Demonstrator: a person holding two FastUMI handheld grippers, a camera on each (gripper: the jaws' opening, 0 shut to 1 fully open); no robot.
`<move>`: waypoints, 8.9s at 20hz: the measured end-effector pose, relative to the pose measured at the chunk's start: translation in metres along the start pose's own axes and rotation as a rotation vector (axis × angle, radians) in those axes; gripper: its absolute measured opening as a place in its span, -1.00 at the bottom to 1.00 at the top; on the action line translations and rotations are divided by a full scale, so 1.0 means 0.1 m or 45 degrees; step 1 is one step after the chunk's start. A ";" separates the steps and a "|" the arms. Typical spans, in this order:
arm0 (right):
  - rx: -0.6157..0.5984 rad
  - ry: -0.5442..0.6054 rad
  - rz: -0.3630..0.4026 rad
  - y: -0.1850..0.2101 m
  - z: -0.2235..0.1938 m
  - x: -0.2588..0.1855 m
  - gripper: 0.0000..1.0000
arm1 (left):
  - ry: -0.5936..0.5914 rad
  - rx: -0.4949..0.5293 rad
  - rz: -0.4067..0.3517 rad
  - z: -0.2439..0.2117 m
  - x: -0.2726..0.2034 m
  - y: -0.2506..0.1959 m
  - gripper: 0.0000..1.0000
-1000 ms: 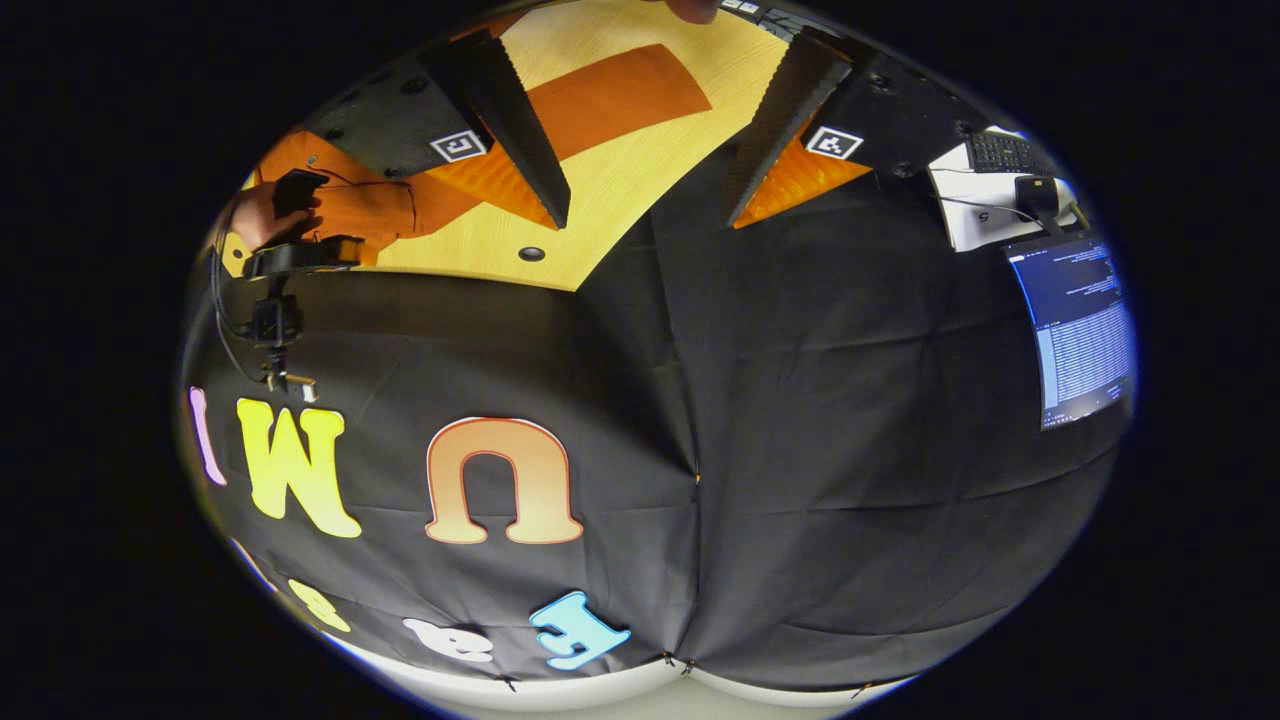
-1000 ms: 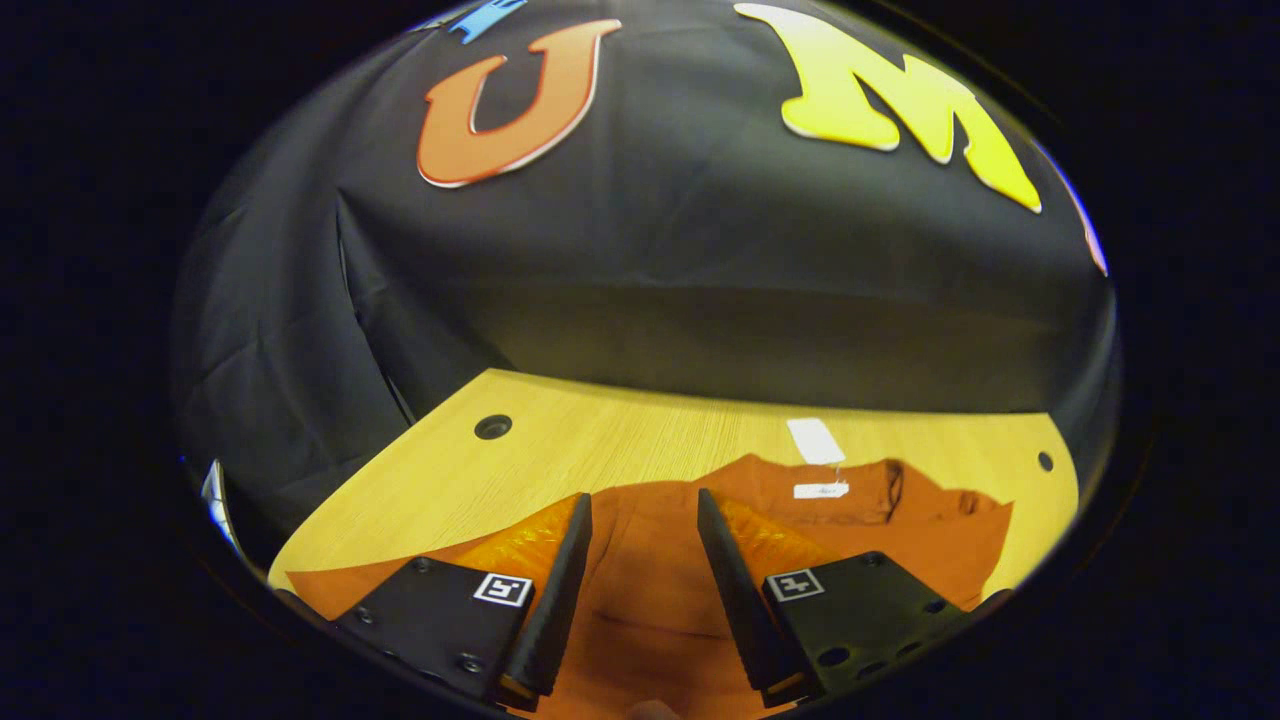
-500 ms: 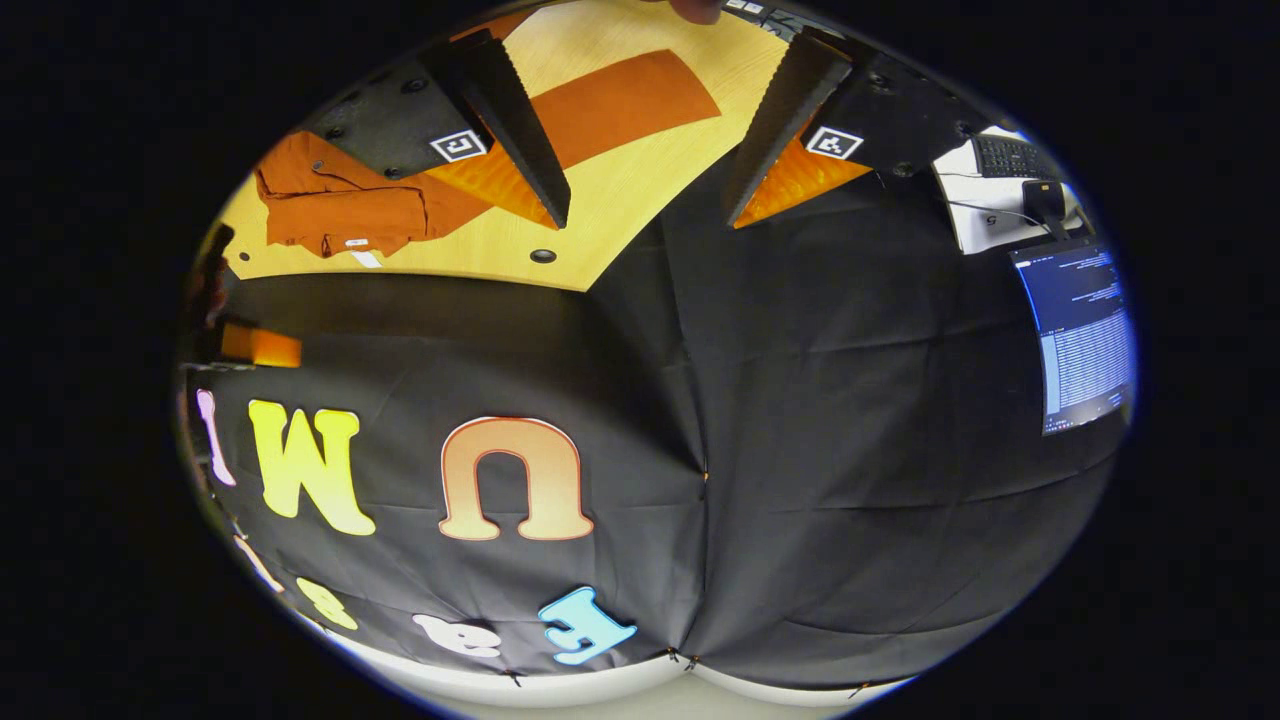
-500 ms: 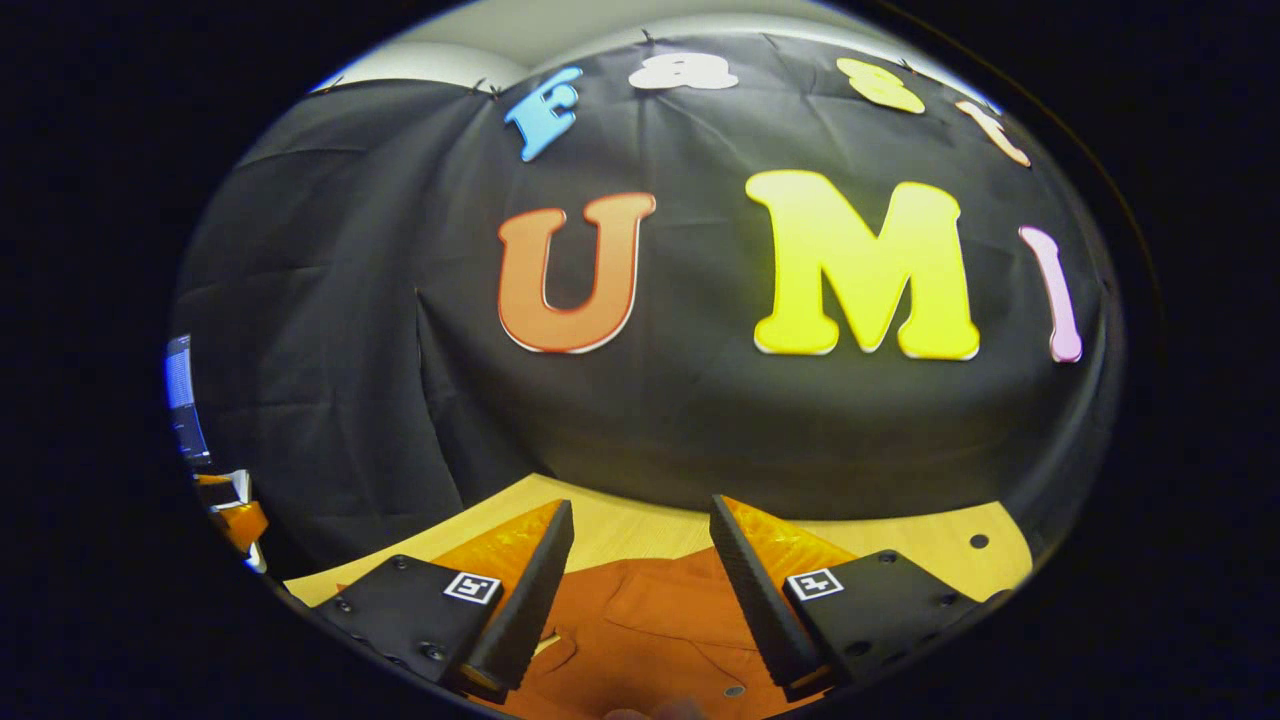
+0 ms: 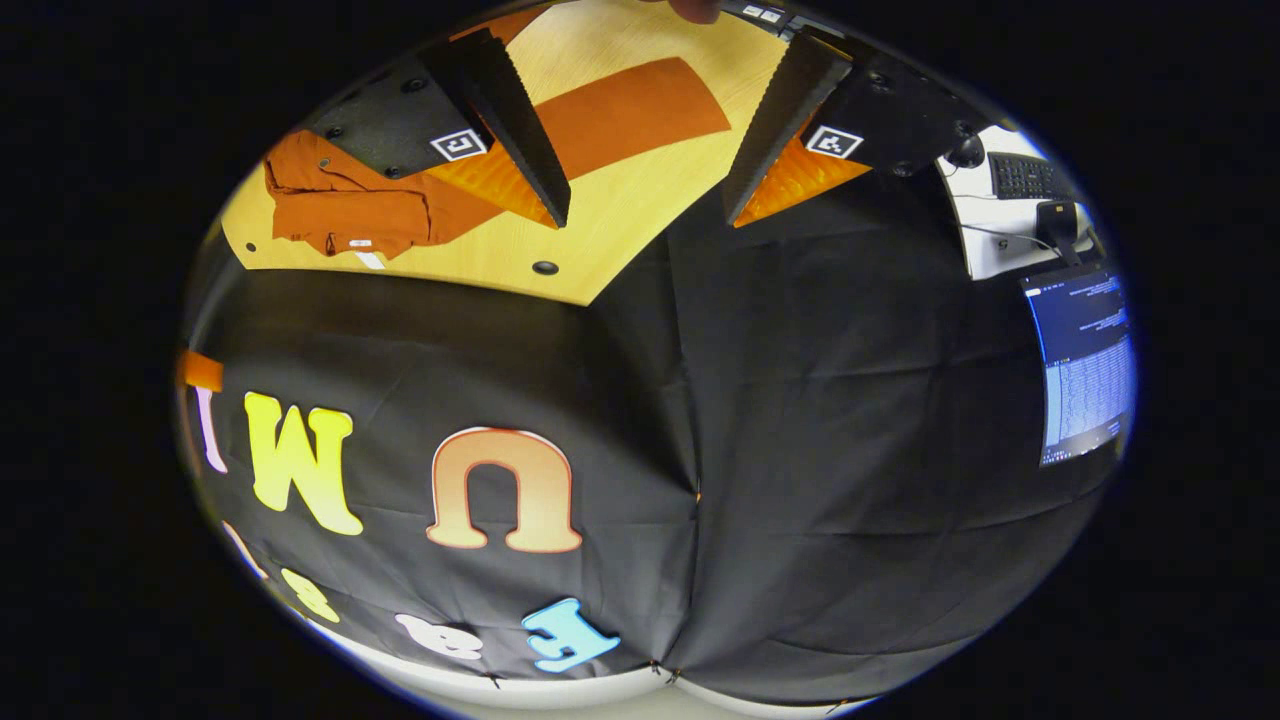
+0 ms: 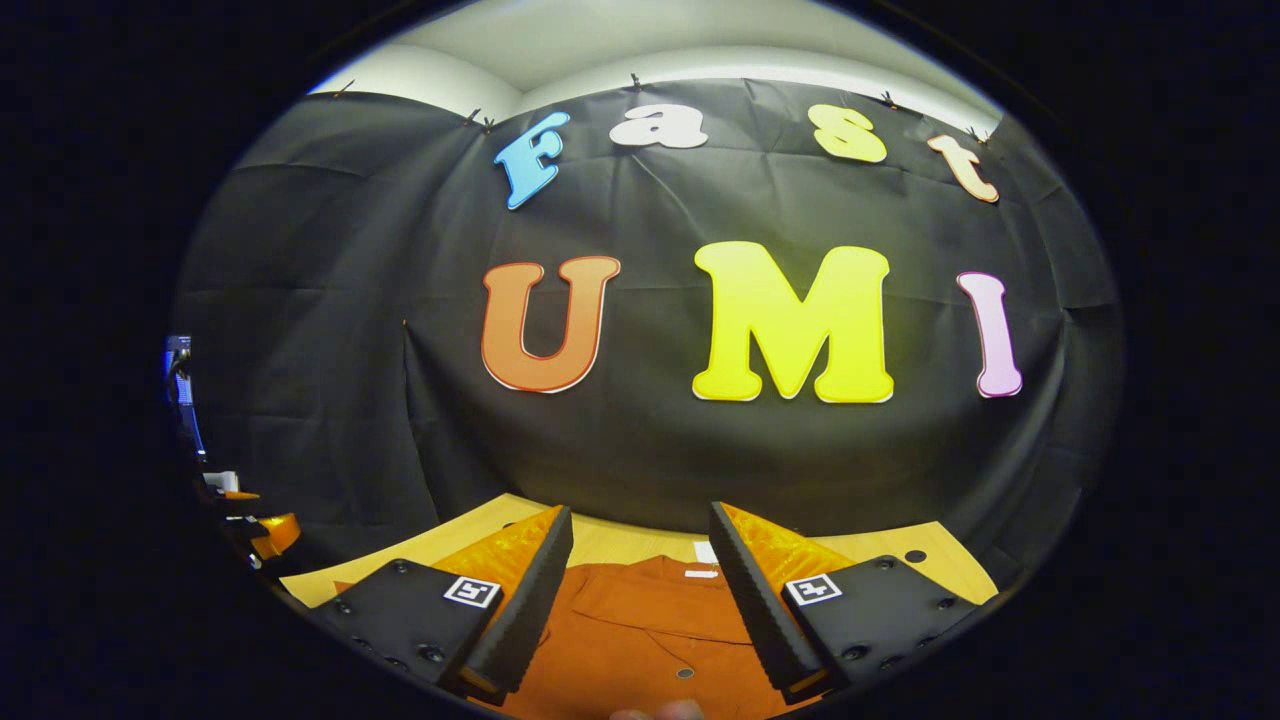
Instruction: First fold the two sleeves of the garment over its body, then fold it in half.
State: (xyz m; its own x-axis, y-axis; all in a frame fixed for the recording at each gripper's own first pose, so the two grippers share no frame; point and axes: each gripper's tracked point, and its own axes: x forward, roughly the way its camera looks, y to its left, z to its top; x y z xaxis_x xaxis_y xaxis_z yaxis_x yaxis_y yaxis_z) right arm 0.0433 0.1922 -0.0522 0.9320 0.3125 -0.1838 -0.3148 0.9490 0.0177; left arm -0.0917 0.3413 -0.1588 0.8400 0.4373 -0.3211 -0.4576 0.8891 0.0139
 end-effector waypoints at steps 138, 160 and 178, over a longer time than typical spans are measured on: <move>0.188 1.160 -0.165 -2.25 -3.31 -2.65 0.77 | 1.100 0.198 -0.841 -2.08 -1.06 -0.89 1.00; 0.436 1.160 -0.191 -2.08 -3.26 -2.09 -0.88 | 1.111 0.028 -0.834 -1.84 -1.21 -1.52 -0.94; 0.255 0.539 -0.076 -2.58 -1.00 0.57 -0.89 | 0.480 0.090 -0.965 0.61 0.49 -2.82 -0.94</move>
State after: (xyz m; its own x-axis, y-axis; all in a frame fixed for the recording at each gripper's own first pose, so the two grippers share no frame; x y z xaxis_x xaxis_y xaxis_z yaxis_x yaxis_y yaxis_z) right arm 0.1596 -0.0392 -0.1660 0.7789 0.2525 -0.5740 -0.1832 0.9671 0.1768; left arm 0.0967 0.1202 -0.1204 0.7532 -0.3432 -0.5612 0.2197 0.9354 -0.2771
